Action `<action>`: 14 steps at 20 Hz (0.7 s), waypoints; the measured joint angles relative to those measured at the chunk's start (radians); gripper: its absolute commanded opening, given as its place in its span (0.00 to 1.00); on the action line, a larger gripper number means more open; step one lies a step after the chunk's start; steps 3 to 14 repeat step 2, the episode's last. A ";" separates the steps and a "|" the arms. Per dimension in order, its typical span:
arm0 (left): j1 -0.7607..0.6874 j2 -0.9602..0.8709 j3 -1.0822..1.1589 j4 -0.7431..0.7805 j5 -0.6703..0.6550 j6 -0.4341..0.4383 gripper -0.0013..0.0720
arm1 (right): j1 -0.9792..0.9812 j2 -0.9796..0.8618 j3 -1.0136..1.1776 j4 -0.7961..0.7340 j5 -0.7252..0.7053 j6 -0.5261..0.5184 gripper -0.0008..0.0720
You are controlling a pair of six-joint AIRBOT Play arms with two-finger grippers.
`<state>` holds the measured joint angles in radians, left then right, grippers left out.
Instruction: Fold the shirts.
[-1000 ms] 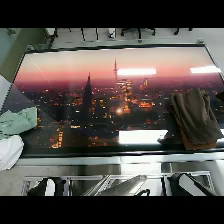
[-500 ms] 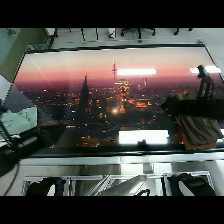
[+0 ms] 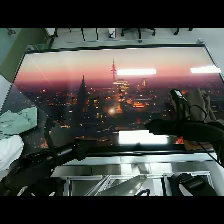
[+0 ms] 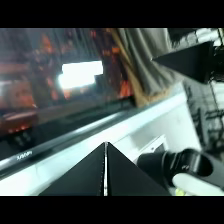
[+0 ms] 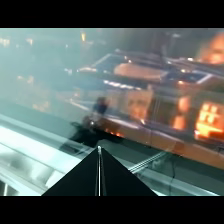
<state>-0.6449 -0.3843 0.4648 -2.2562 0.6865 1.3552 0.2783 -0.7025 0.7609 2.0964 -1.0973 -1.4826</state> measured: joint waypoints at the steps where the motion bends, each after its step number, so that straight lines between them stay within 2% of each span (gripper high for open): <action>1: -0.022 -0.037 0.018 0.019 -0.012 -0.002 0.05 | 0.003 0.001 -0.002 0.000 0.000 0.000 0.03; 14: -0.038 -0.074 0.040 0.039 -0.016 -0.003 0.05 | 0.005 0.002 -0.004 0.001 -0.001 0.000 0.03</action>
